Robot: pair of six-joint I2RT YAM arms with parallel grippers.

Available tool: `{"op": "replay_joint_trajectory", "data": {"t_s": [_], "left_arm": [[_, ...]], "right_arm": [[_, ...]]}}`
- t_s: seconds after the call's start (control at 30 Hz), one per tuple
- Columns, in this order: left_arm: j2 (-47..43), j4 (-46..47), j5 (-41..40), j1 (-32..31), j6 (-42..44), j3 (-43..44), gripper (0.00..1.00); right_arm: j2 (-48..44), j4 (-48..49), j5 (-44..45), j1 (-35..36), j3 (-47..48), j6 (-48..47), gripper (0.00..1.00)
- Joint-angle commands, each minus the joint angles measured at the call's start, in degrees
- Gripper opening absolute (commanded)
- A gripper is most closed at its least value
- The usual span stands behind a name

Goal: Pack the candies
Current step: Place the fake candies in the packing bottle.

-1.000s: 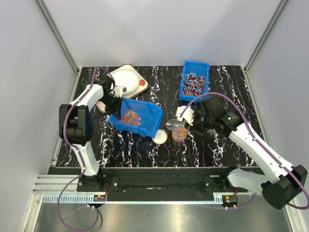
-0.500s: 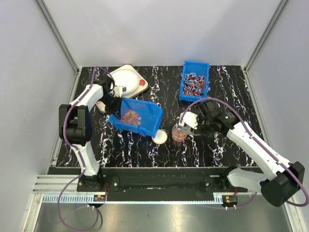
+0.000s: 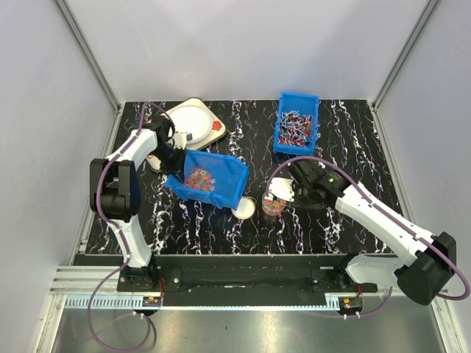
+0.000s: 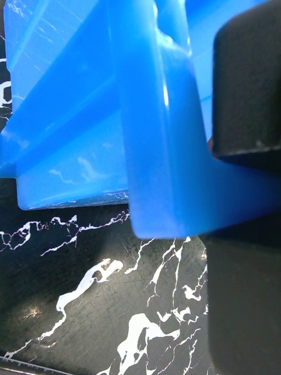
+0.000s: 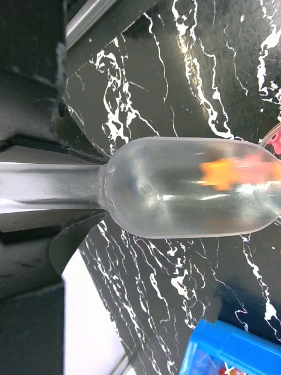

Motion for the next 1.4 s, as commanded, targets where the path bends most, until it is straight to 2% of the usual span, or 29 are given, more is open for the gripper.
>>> {"op": "replay_joint_trajectory", "data": {"t_s": [0.0, 0.4, 0.7, 1.37], "left_arm": [[-3.7, 0.66, 5.22, 0.34, -0.7, 0.47, 0.0], [-3.61, 0.74, 5.57, 0.43, -0.52, 0.38, 0.0], [-3.35, 0.74, 5.75, 0.43, -0.52, 0.29, 0.0], [-3.17, 1.01, 5.4, 0.52, -0.61, 0.03, 0.0]], "right_arm": [[0.99, 0.03, 5.79, 2.43, 1.32, 0.04, 0.0], [2.31, -0.41, 10.19, 5.77, 3.34, 0.04, 0.0], [0.38, 0.73, 8.79, 5.86, 3.96, 0.48, 0.0], [1.43, 12.69, 10.54, 10.08, 5.63, -1.1, 0.0]]}}
